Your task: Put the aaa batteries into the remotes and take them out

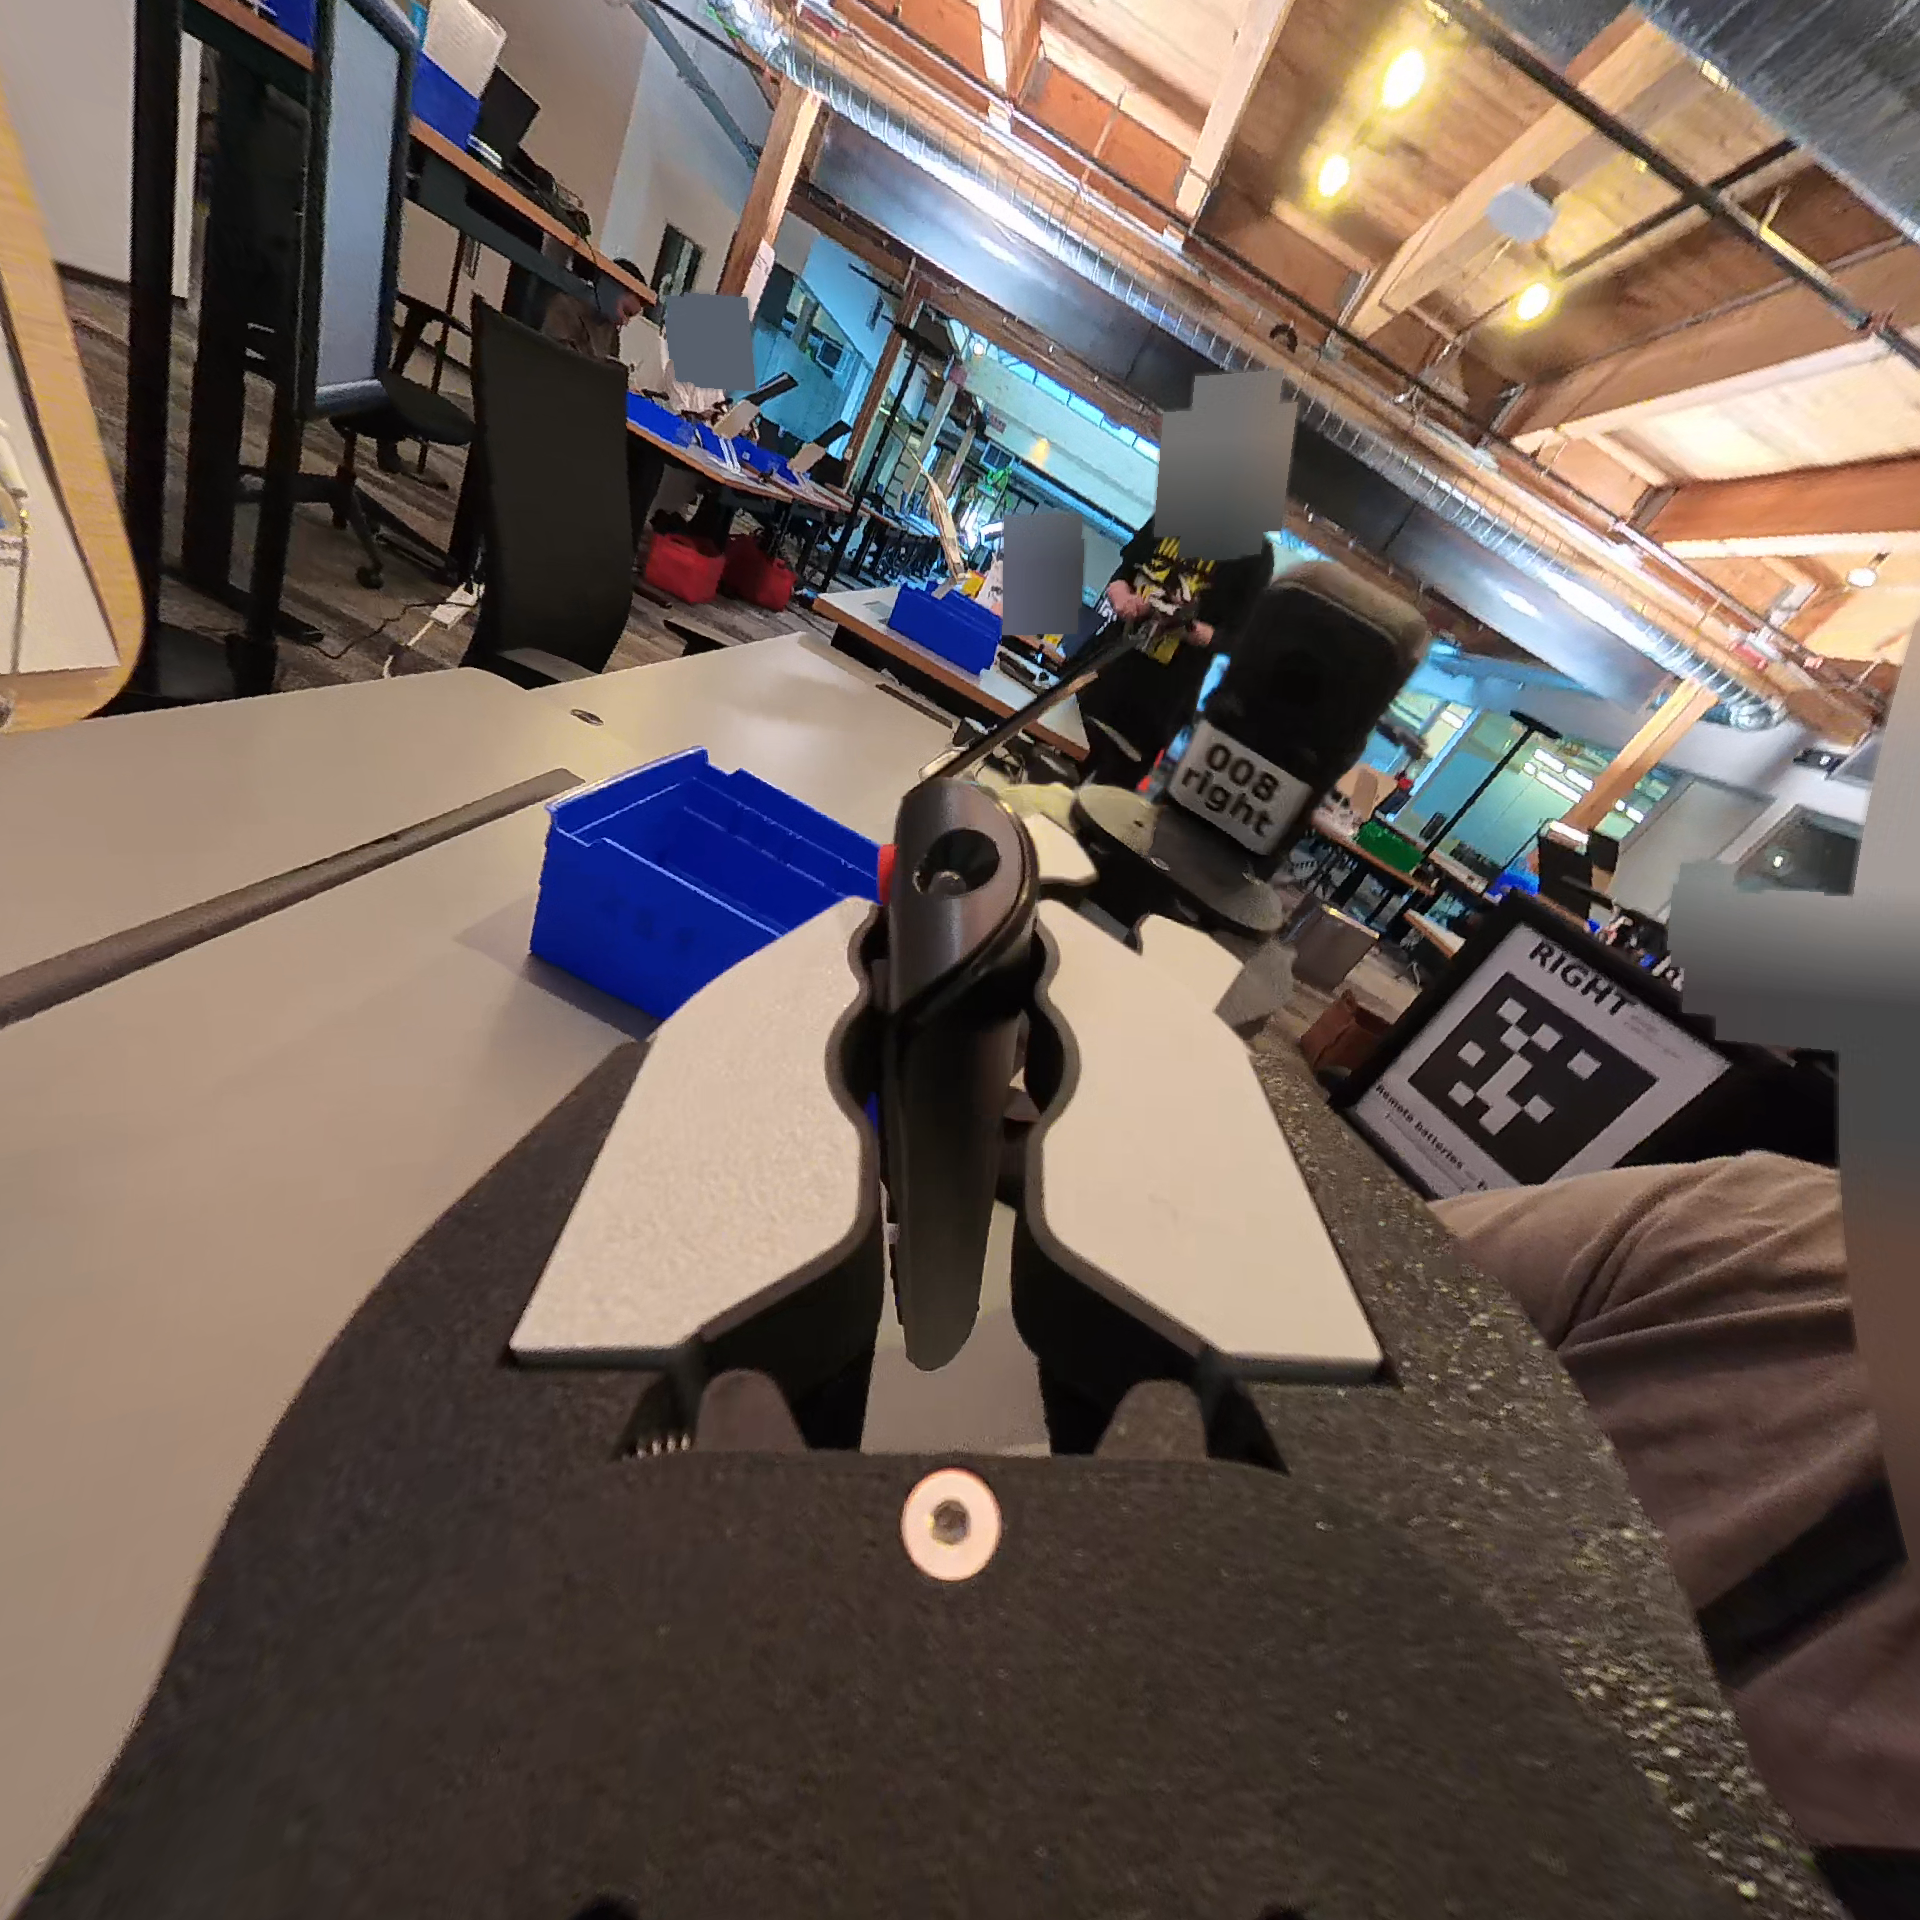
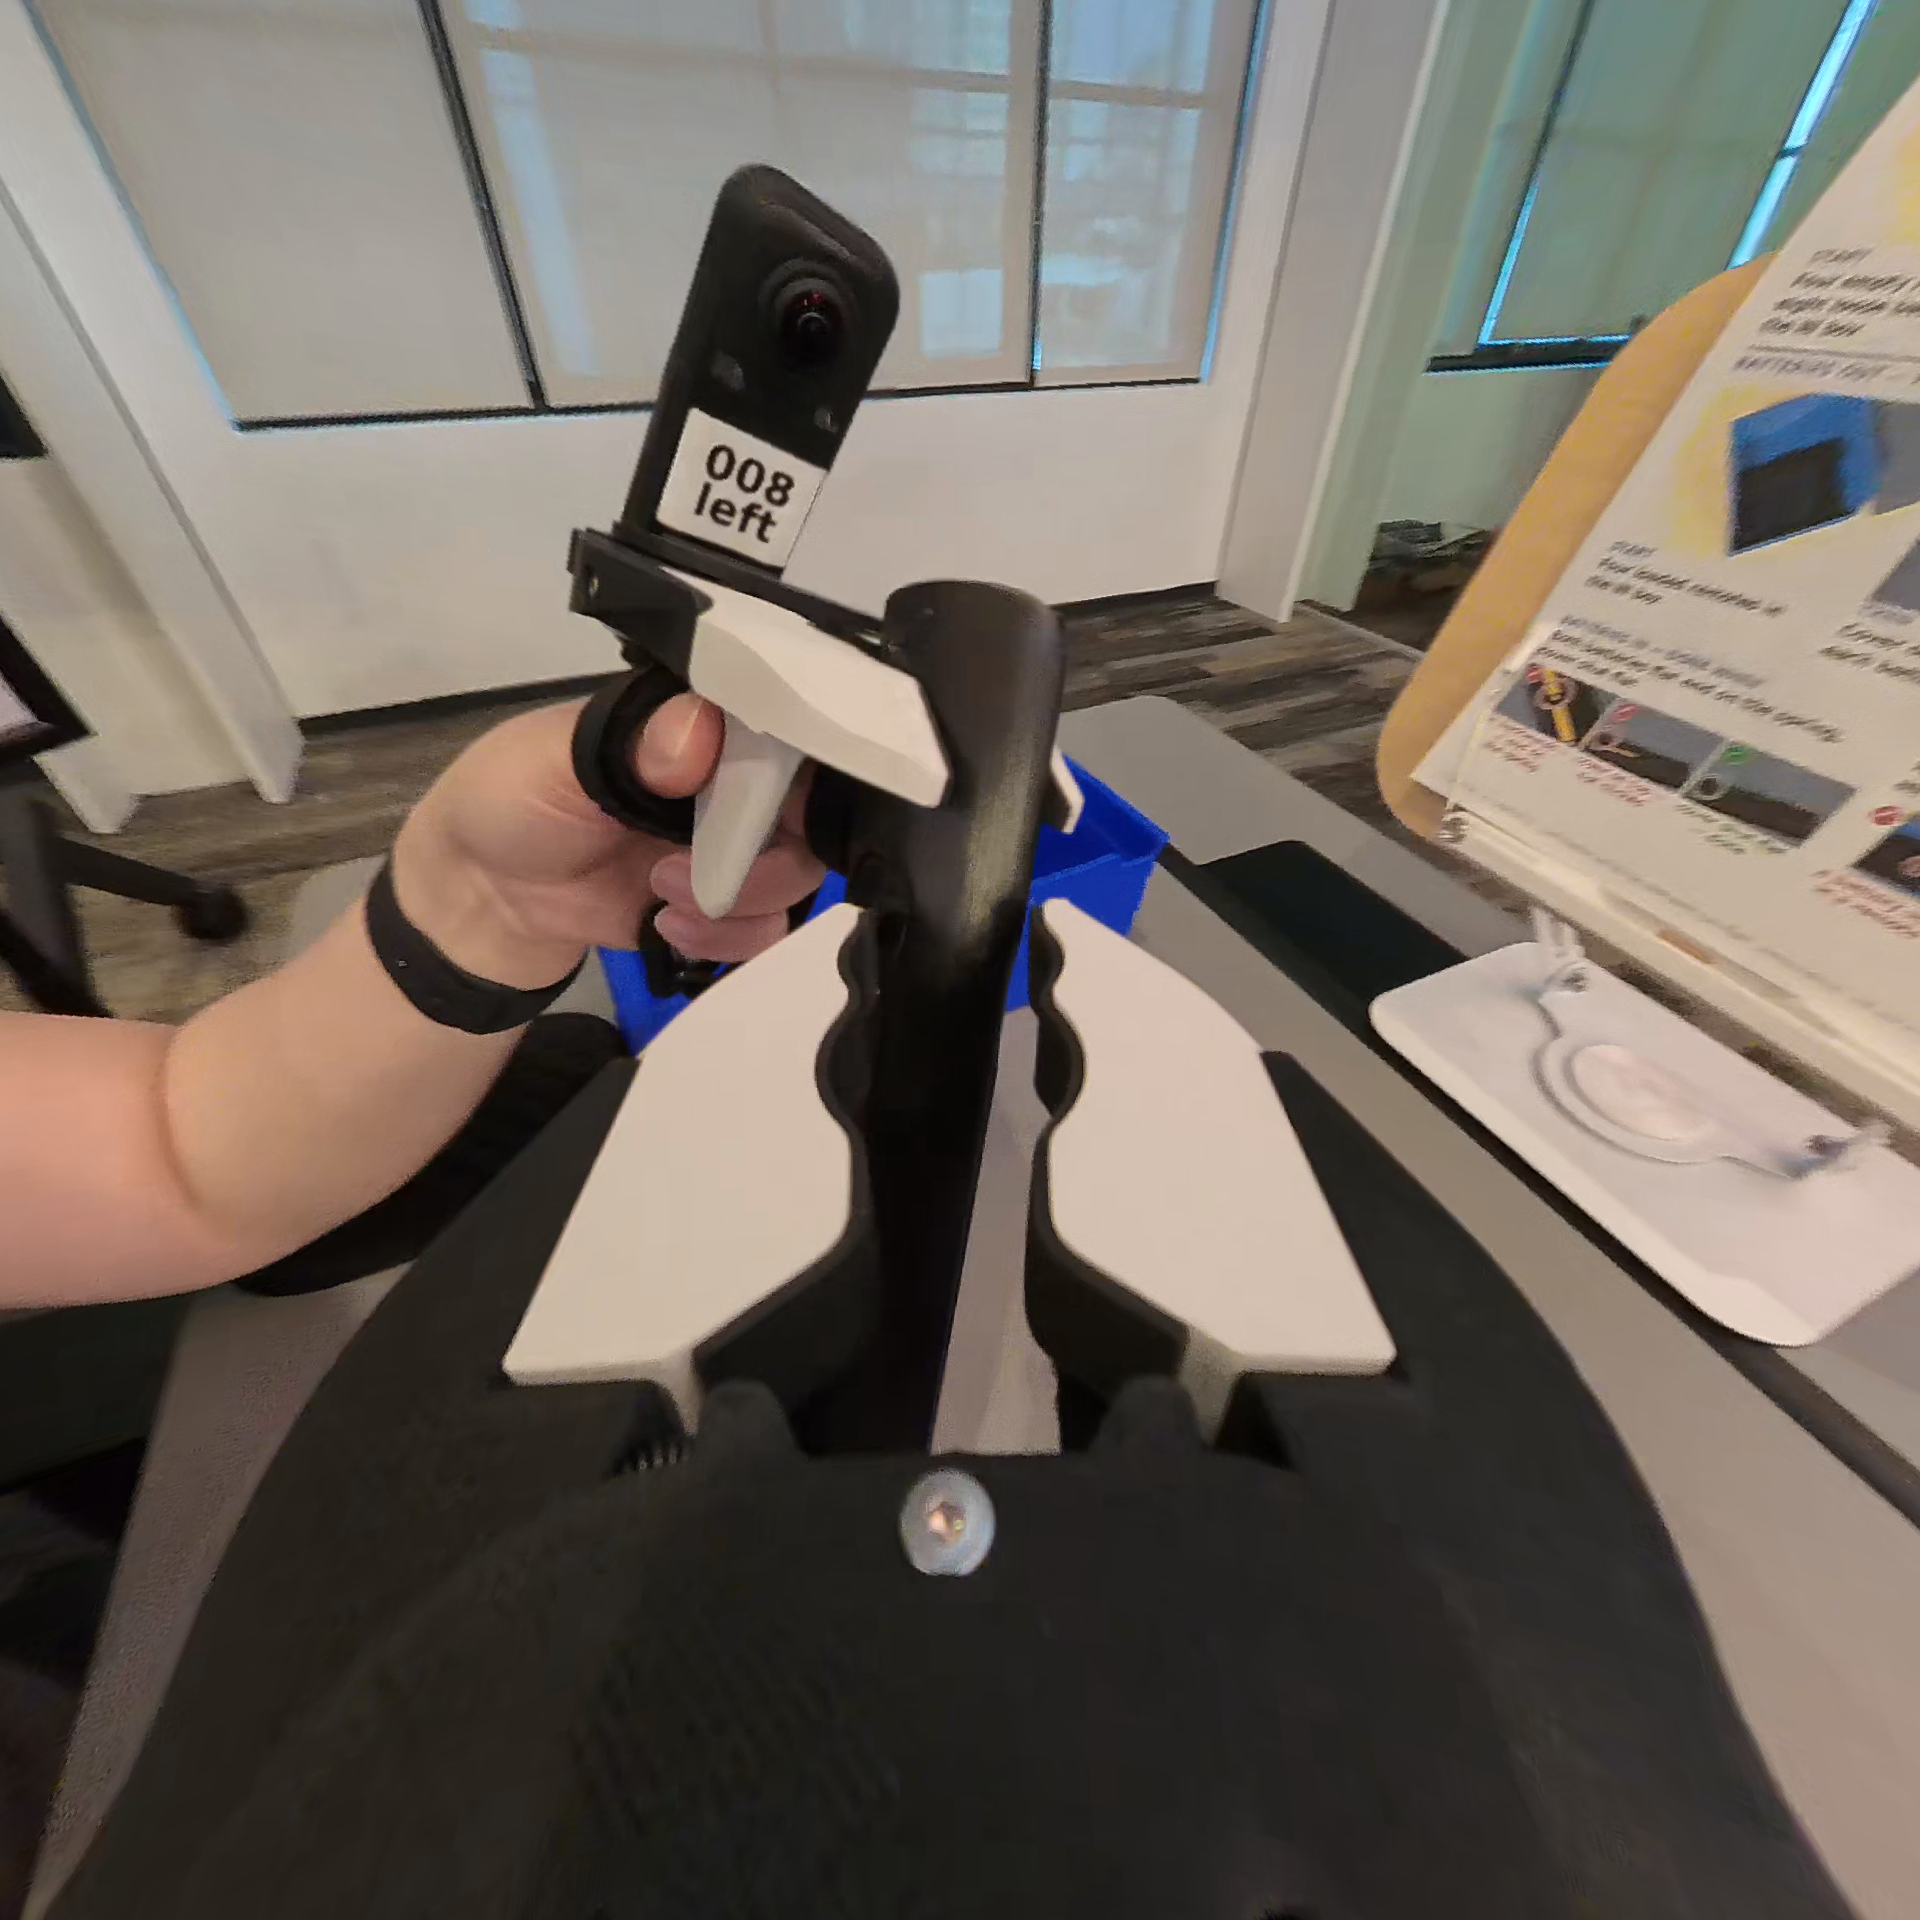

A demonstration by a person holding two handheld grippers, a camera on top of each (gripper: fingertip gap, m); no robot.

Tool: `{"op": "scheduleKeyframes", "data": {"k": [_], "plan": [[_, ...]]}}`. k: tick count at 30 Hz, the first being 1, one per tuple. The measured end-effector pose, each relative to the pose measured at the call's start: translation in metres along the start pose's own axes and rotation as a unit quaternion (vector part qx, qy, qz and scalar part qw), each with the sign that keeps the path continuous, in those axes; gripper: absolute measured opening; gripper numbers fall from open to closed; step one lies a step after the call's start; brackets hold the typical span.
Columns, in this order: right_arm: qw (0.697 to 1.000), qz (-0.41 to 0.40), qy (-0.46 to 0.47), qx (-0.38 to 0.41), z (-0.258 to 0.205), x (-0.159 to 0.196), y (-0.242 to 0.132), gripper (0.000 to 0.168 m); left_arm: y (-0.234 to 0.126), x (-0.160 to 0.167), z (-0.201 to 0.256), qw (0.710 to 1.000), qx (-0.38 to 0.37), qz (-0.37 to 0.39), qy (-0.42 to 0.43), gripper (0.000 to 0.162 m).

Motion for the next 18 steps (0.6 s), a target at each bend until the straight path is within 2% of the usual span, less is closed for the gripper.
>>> {"op": "scheduleKeyframes", "data": {"k": [6,12,15,18], "plan": [[0.994,-0.064,-0.034,0.078,0.002,0.006,0.001,0.029,0.007,0.005,-0.007,0.999,-0.041,0.009,0.024,0.023],[0.987,-0.102,-0.054,0.114,0.004,0.009,0.002,0.029,0.013,0.008,-0.009,0.999,-0.022,0.019,0.022,0.027],[0.986,-0.096,-0.063,0.119,0.004,0.009,0.002,0.029,0.013,0.007,-0.008,0.998,-0.029,0.023,0.042,0.027],[0.993,-0.055,-0.046,0.094,0.004,0.004,-0.001,0.03,0.009,0.003,-0.004,0.999,0.0,0.045,0.031,0.026]]}}
Point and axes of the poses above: each gripper's, where its closed fingertips meet, y out along the fingers, x out of its underside, z = x × y across the jaws, the point moved 7 cm from there along -y, back along the fingers, and after that the axes turned 5 degrees about -y, right-handed, at the moved point
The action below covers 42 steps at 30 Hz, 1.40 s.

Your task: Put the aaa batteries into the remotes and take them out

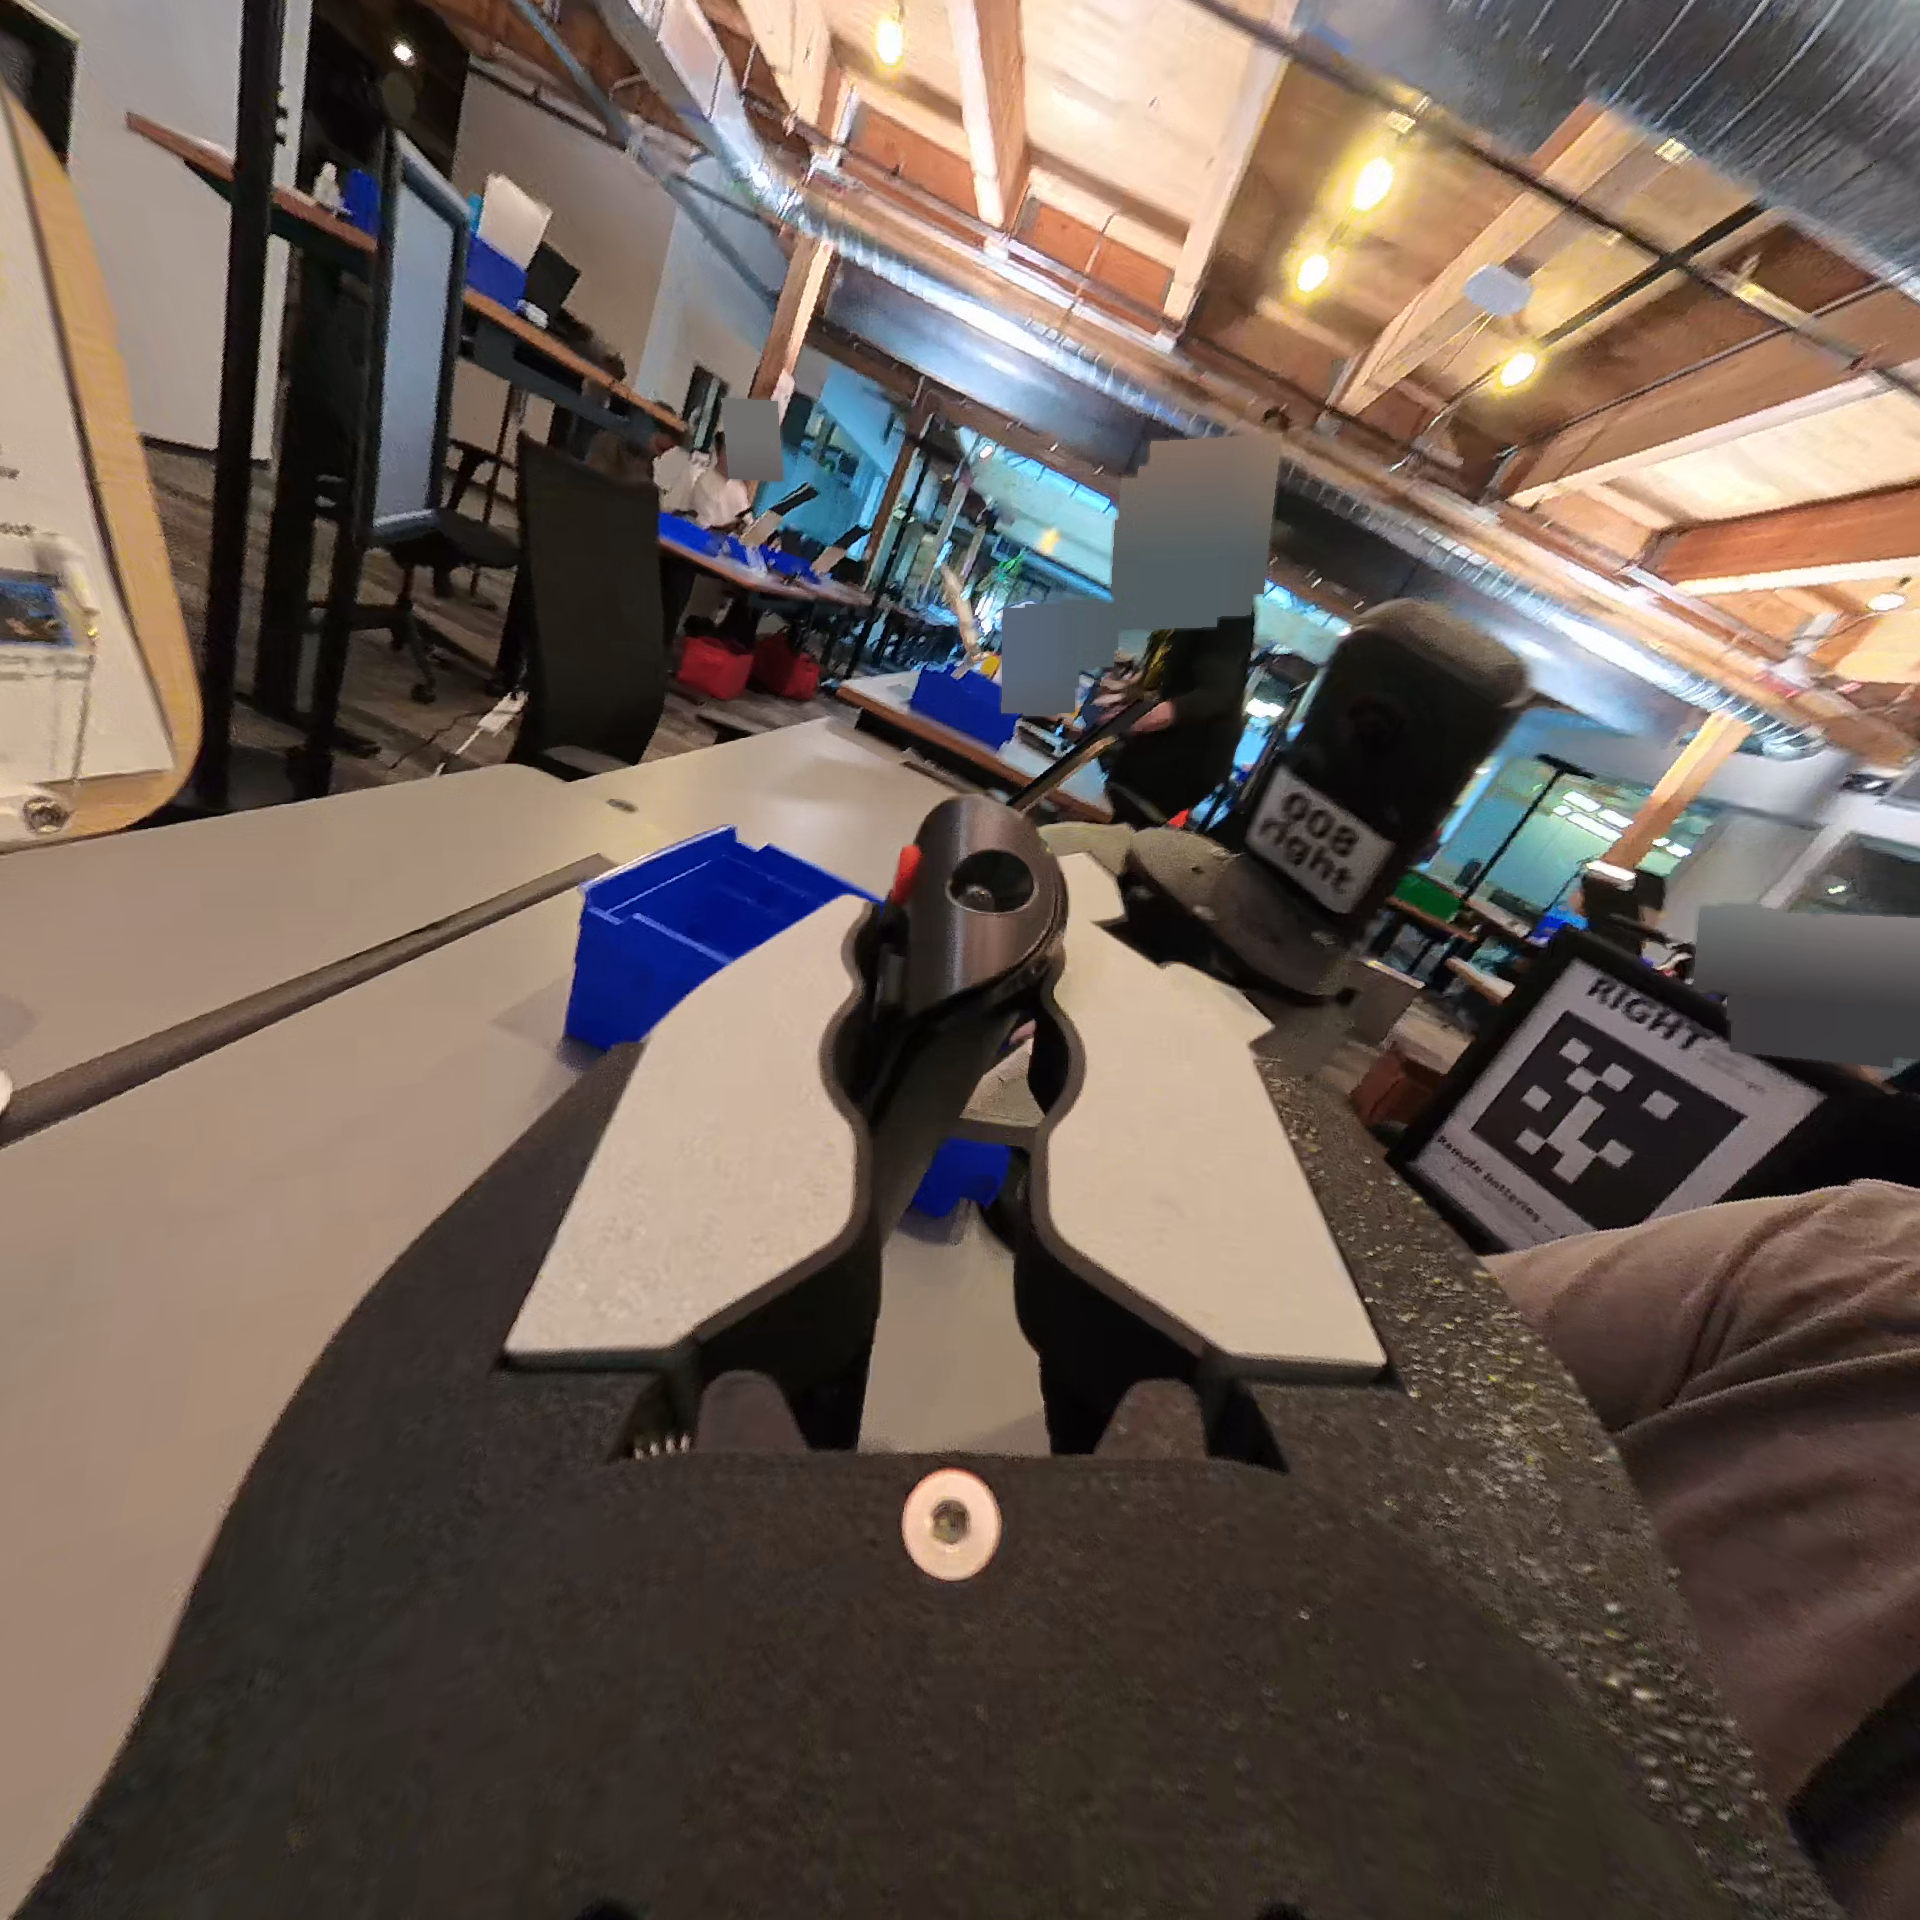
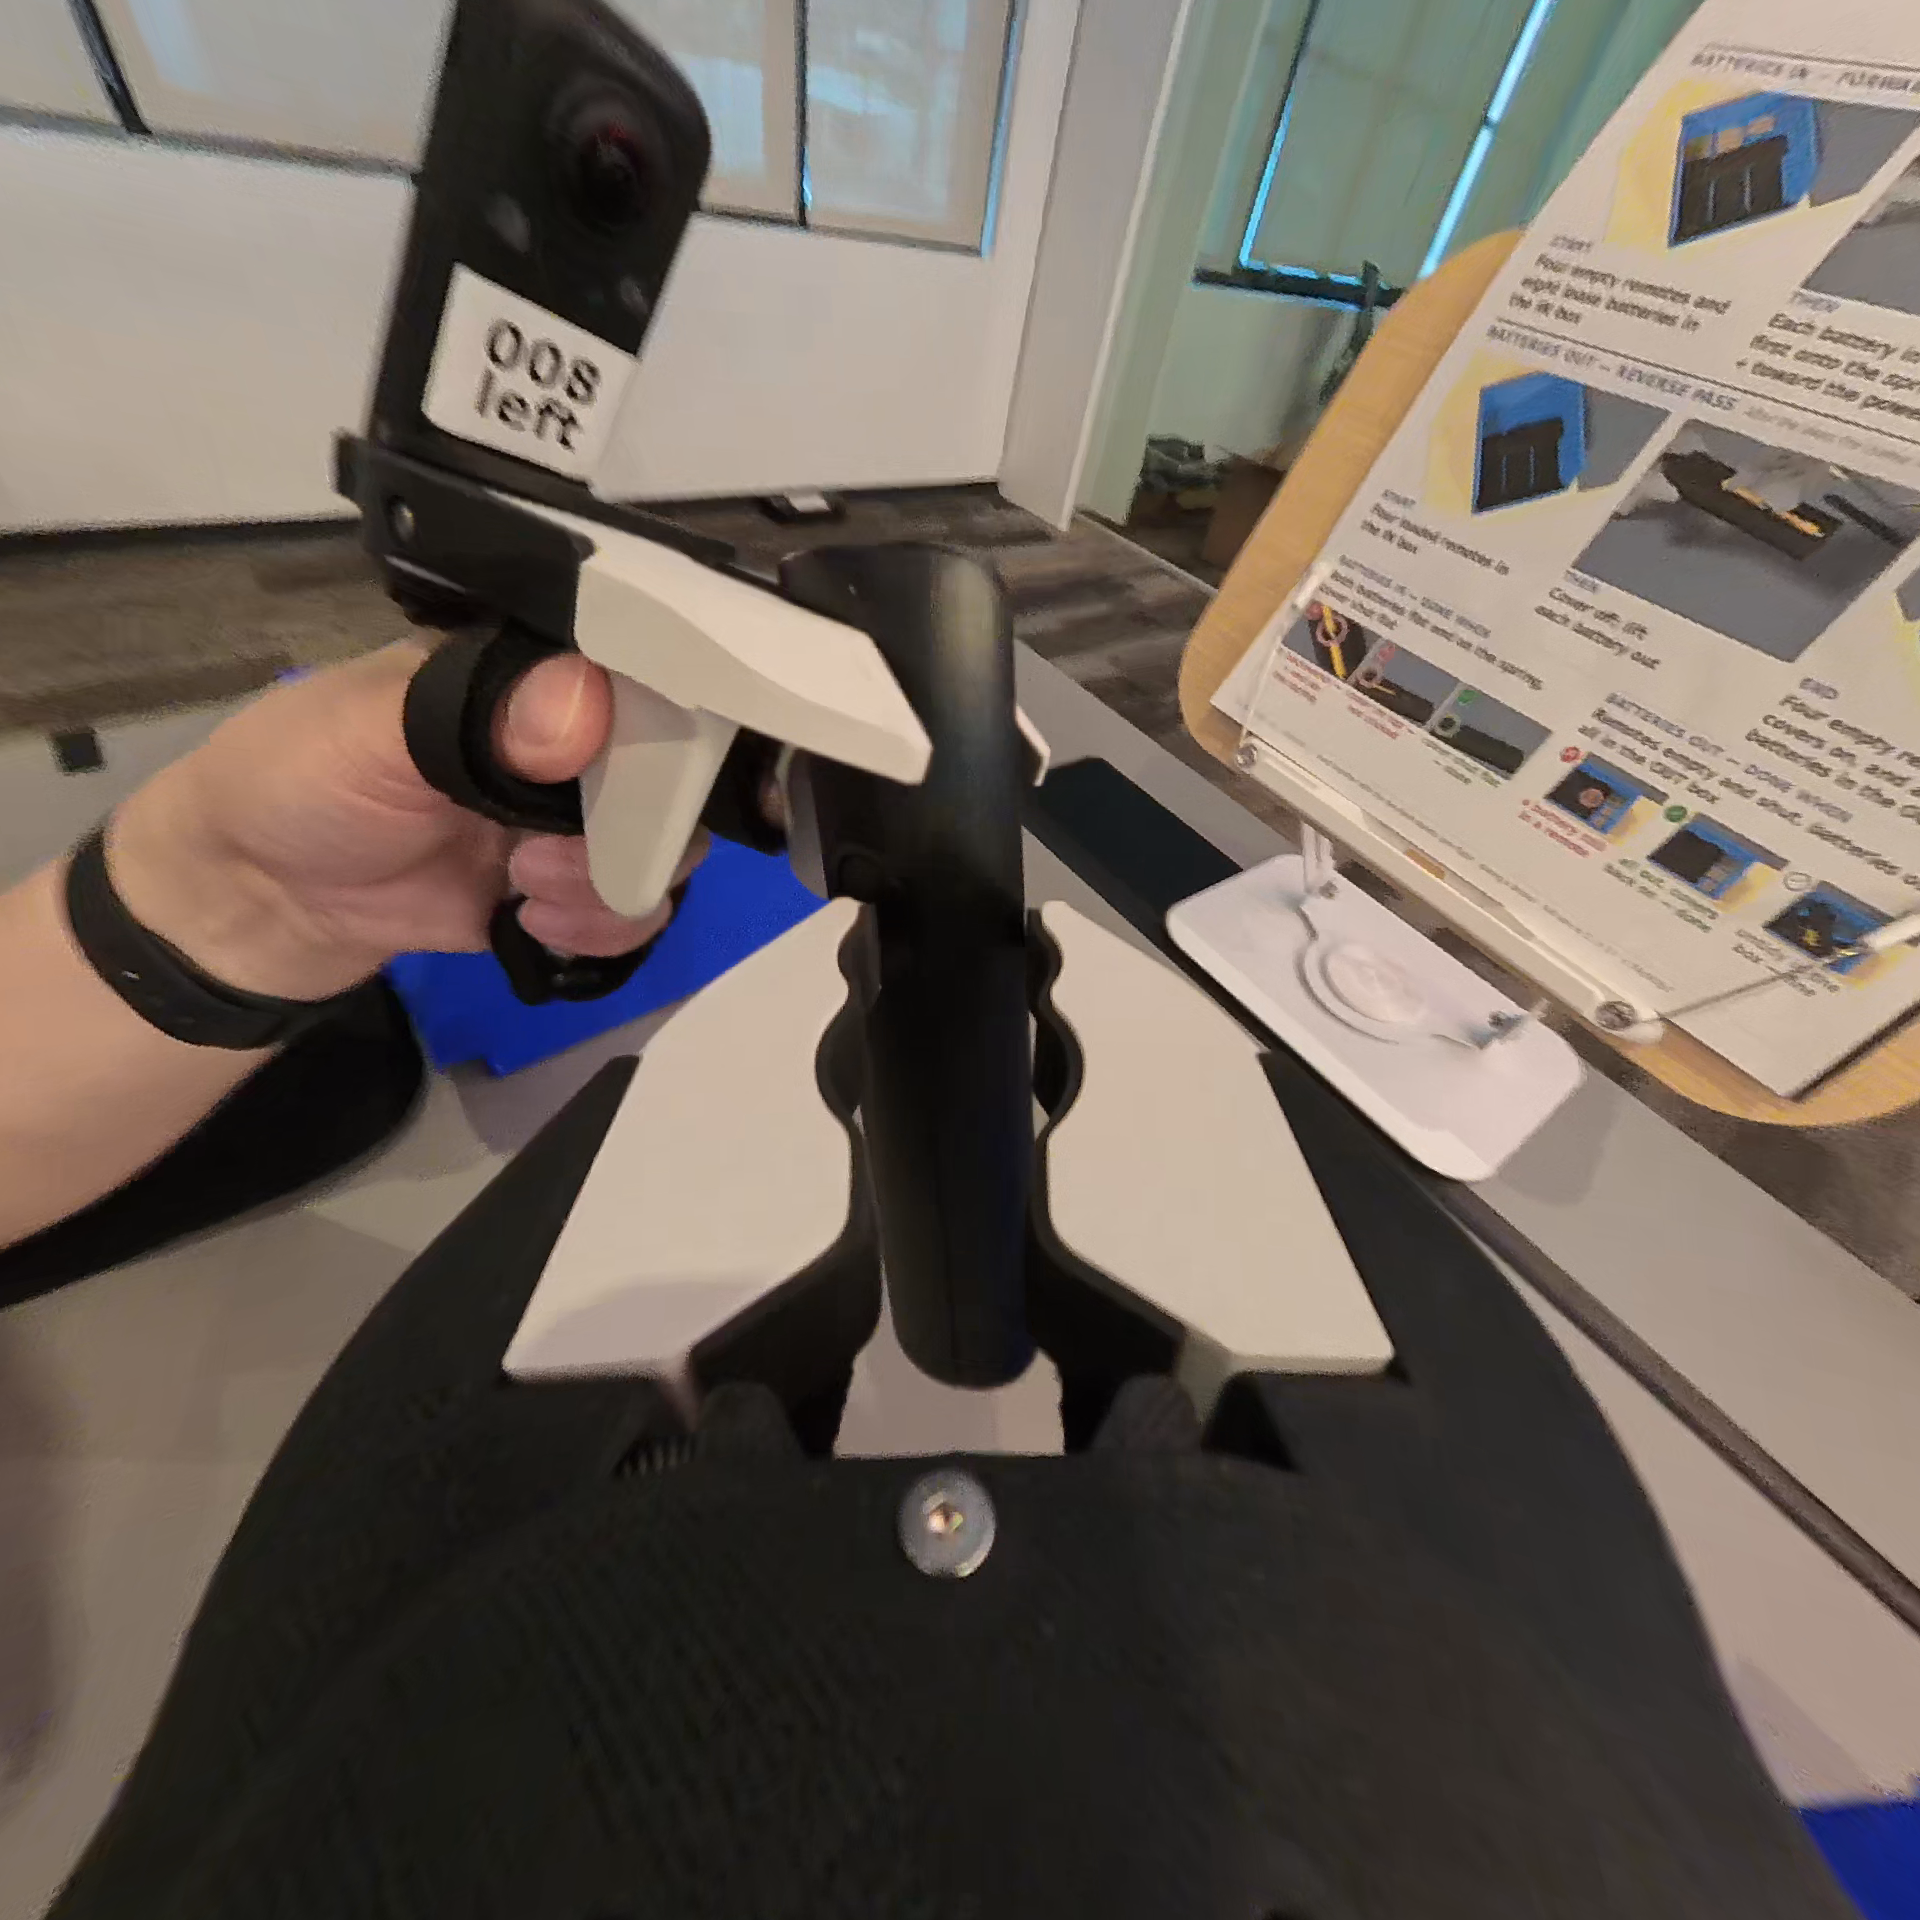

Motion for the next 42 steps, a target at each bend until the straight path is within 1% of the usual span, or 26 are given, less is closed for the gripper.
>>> {"op": "scheduleKeyframes", "data": {"k": [2,5,9,13,16,17,19,21,23,24,26,27,28,29,30,31,32,34,35,36,38,40,41,42], "plan": [[1.0,0.01,0.022,-0.014,0.001,-0.001,-0.001,0.029,-0.001,-0.001,0.002,1.0,0.011,0.003,0.001,0.026],[1.0,0.006,0.025,-0.008,0.002,0.001,0.0,0.03,0.001,0.0,0.003,1.0,-0.01,0.007,0.024,0.026],[0.999,0.013,0.041,-0.019,0.004,0.002,0.0,0.031,0.0,-0.001,0.003,1.0,0.0,0.015,0.012,0.026],[0.999,0.007,0.046,-0.021,0.007,0.005,0.002,0.031,0.0,0.0,-0.001,1.0,-0.006,0.016,0.009,0.027],[0.997,0.035,0.061,-0.042,0.008,0.004,0.002,0.031,-0.002,-0.002,-0.002,1.0,0.0,0.023,0.014,0.025],[0.996,0.052,0.064,-0.045,0.01,0.004,0.002,0.036,-0.003,-0.003,-0.001,0.999,0.005,0.029,0.018,0.024],[0.993,0.085,0.073,-0.045,0.016,0.003,0.0,0.057,-0.008,-0.009,0.003,0.999,0.016,0.045,0.015,0.024],[0.981,0.138,0.119,-0.062,0.023,0.003,-0.004,0.07,-0.018,-0.017,0.004,0.998,0.006,0.061,0.028,0.024],[0.956,0.182,0.206,-0.105,0.028,0.008,-0.002,0.073,-0.03,-0.027,0.004,0.994,-0.014,0.097,0.043,0.024],[0.94,0.191,0.254,-0.122,0.028,0.013,0.003,0.079,-0.035,-0.03,0.005,0.993,-0.012,0.11,0.044,0.023],[0.907,0.206,0.348,-0.122,0.028,0.03,0.017,0.092,-0.043,-0.036,0.006,0.99,-0.003,0.14,0.035,0.023],[0.887,0.227,0.387,-0.113,0.027,0.039,0.022,0.096,-0.046,-0.038,0.007,0.987,0.001,0.159,0.03,0.023],[0.868,0.241,0.418,-0.113,0.025,0.046,0.029,0.1,-0.048,-0.039,0.006,0.986,0.002,0.167,0.027,0.023],[0.856,0.242,0.439,-0.125,0.021,0.05,0.035,0.106,-0.049,-0.039,0.006,0.985,-0.001,0.168,0.028,0.023],[0.849,0.239,0.449,-0.143,0.015,0.051,0.04,0.108,-0.049,-0.039,0.005,0.984,-0.008,0.178,0.03,0.023],[0.848,0.238,0.449,-0.154,0.01,0.049,0.043,0.109,-0.048,-0.038,0.005,0.982,-0.015,0.185,0.035,0.023],[0.854,0.237,0.44,-0.148,0.005,0.046,0.044,0.11,-0.044,-0.035,0.005,0.981,-0.022,0.189,0.04,0.023],[0.873,0.23,0.414,-0.119,0.0,0.041,0.044,0.119,-0.035,-0.028,0.006,0.979,-0.034,0.195,0.056,0.023],[0.876,0.226,0.413,-0.103,0.0,0.041,0.043,0.12,-0.03,-0.024,0.006,0.978,-0.044,0.194,0.066,0.023],[0.873,0.226,0.422,-0.087,0.002,0.042,0.041,0.128,-0.026,-0.021,0.007,0.976,-0.05,0.2,0.074,0.023],[0.859,0.238,0.448,-0.07,0.008,0.048,0.038,0.127,-0.019,-0.014,0.007,0.974,-0.06,0.205,0.079,0.023],[0.85,0.238,0.467,-0.056,0.015,0.054,0.037,0.129,-0.012,-0.006,0.007,0.972,-0.069,0.207,0.093,0.023],[0.85,0.232,0.47,-0.045,0.018,0.058,0.037,0.132,-0.008,-0.002,0.006,0.971,-0.074,0.204,0.101,0.024],[0.852,0.224,0.471,-0.037,0.02,0.06,0.037,0.139,-0.005,0.001,0.006,0.97,-0.077,0.203,0.106,0.024]]}}
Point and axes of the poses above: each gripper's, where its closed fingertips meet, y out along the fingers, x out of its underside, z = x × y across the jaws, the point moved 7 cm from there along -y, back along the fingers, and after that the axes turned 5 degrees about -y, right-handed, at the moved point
